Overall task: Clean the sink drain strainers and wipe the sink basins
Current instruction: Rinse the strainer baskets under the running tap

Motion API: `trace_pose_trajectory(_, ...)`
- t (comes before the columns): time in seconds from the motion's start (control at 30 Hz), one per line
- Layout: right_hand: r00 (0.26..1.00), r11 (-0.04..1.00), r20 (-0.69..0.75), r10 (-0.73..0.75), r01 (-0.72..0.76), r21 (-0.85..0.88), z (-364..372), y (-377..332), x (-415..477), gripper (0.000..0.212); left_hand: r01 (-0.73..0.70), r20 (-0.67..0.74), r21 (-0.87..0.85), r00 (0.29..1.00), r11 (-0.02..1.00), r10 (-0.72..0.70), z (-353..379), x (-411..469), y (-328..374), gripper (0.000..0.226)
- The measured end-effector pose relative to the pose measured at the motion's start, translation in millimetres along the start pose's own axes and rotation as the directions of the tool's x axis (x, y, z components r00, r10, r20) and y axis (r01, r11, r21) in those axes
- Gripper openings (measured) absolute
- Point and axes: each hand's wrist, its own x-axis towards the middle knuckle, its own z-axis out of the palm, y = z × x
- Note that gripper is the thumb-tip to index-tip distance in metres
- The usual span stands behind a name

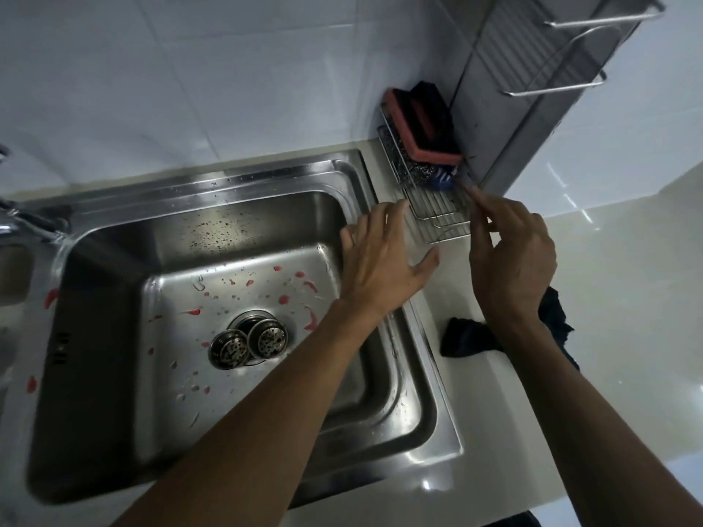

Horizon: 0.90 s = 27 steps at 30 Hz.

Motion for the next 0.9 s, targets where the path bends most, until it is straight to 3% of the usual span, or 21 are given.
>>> trace_pose_trajectory(0.5,1.000,0.996,0.005,0.001,0.000,-0.090,34.6,26.0,8.9,0.026,0.053,0.010,-0.030,0.999,0.998,-0.053,13.7,-12.9,-3.3,0.082)
trace_pose_trajectory(0.77,0.988,0.989,0.143,-0.057,0.076,-0.129,35.8,32.8,-2.7,0.055,0.052,-0.002,-0.030,0.999,0.998,-0.052,11.9,-19.6,-7.8,0.082)
trace_pose_trajectory(0.9,0.983,0.988,0.175,-0.053,0.078,-0.135,30.6,29.7,-3.5,0.058,0.046,-0.002,-0.021,0.999,0.999,-0.046,6.8,-23.8,-10.8,0.082)
